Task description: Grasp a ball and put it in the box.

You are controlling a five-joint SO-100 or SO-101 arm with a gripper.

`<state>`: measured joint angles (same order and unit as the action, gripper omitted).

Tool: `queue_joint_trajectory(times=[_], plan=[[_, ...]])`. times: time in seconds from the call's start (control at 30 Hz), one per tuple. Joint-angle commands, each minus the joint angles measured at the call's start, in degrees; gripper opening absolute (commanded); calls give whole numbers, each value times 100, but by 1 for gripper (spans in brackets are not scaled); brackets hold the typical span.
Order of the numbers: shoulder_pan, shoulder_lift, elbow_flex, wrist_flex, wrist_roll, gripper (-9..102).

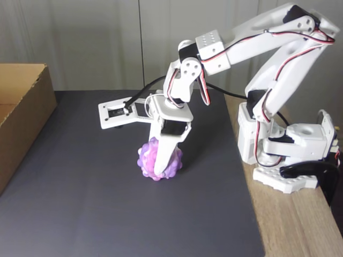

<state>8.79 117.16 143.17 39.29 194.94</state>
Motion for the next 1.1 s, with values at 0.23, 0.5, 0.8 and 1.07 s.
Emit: queue_joint_trajectory(times=[0.23,0.5,0.8,1.07], plan=[[105,334,-747,369,-308,15],[272,167,-2241,800,-360,15],[299,-1213,-5186,1178,-413,15],[290,-2426,-7348,1292,-413,15]])
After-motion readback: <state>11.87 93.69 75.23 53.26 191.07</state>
